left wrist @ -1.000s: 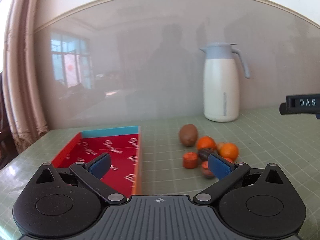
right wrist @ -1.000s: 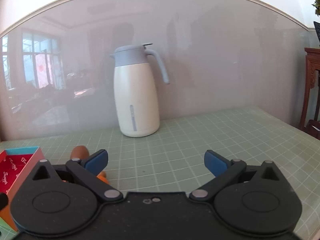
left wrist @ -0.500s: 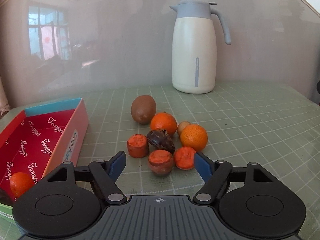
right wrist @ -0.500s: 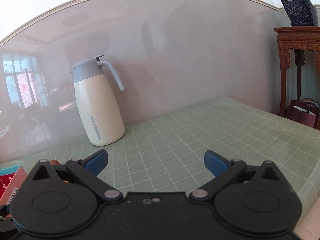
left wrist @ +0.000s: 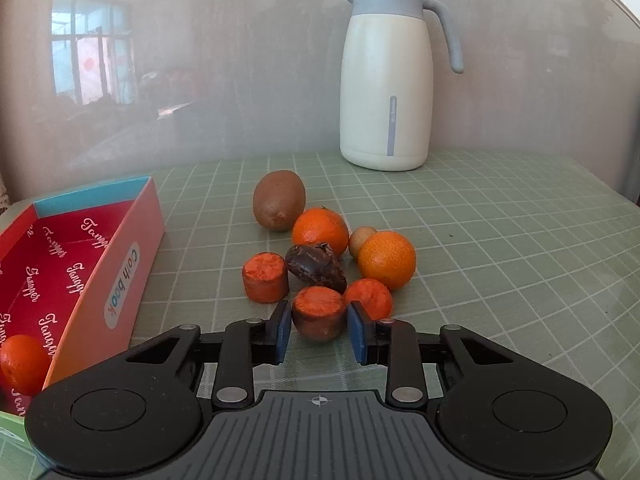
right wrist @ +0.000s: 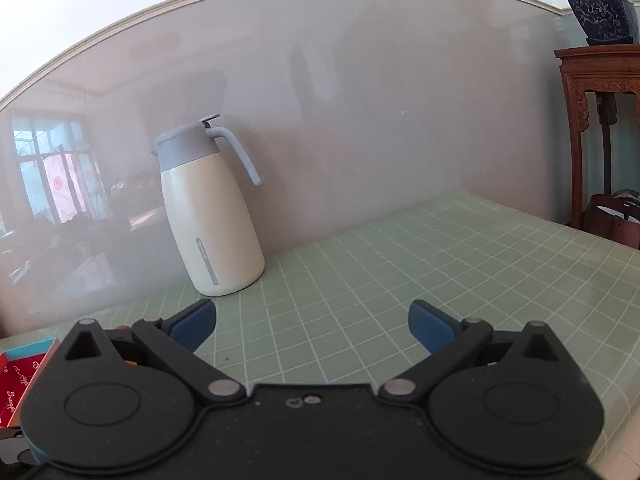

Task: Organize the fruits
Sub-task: 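Carry the cut fruit piece into the red box and open the left tool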

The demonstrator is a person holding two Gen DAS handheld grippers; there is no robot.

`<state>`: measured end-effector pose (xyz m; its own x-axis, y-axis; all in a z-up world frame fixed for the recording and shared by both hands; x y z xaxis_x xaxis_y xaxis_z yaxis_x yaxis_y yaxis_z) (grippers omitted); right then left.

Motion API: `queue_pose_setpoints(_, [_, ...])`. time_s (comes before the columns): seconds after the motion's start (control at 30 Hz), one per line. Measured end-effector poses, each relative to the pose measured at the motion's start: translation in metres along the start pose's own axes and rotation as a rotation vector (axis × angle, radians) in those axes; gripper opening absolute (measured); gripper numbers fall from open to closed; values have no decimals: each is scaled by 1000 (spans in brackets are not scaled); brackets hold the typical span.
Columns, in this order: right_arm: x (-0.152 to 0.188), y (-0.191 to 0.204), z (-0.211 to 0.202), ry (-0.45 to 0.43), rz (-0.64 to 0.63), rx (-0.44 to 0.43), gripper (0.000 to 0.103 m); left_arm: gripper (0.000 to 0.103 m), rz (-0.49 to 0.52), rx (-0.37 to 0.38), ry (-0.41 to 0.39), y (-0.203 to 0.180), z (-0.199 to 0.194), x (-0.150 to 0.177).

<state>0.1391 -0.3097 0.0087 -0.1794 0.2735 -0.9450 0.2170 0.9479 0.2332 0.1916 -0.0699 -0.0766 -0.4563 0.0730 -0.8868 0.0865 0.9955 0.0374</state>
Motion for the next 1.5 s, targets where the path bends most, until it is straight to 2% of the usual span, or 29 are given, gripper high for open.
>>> queue_pose_setpoints(0.1, [1, 0, 0, 5, 7, -2, 103, 31, -42, 14, 12, 3, 1, 0])
queue_pose_setpoints(0.37, [0, 2, 1, 10, 4, -8, 103, 30, -39, 12, -3, 4, 1, 1])
queue_pose_setpoints(0.63, [0, 3, -2, 2, -4, -8, 103, 30, 24, -10, -92, -1, -19, -8])
queue_pose_setpoints(0.83, [-1, -3, -3, -24, -79, 99, 103, 30, 35, -61, -154, 13, -33, -19])
queue_pose_setpoints(1.03, [-3, -7, -4, -57, -98, 174, 103, 30, 38, -115, -204, 35, -47, -27])
queue_pose_setpoints(1.33, [7, 14, 3, -32, -106, 141, 103, 30, -19, -198, -235, 79, -63, -33])
queue_pose_setpoints(1.5, [12, 35, 5, -25, -131, 107, 103, 30, -64, -275, -245, 116, -71, -32])
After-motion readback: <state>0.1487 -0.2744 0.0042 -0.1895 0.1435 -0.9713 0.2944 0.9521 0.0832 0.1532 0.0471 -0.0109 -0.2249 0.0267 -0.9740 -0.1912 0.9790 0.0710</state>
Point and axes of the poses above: each gripper's, at about its wrist camera, not at the fingertips, and z roughly the way its jaws point, y to its left, x to its underside, the point moved 10 cm from there along z, roughly the way its jaws point, and after that the axes turned 6 degrees about -y, right-handed, at the moved point
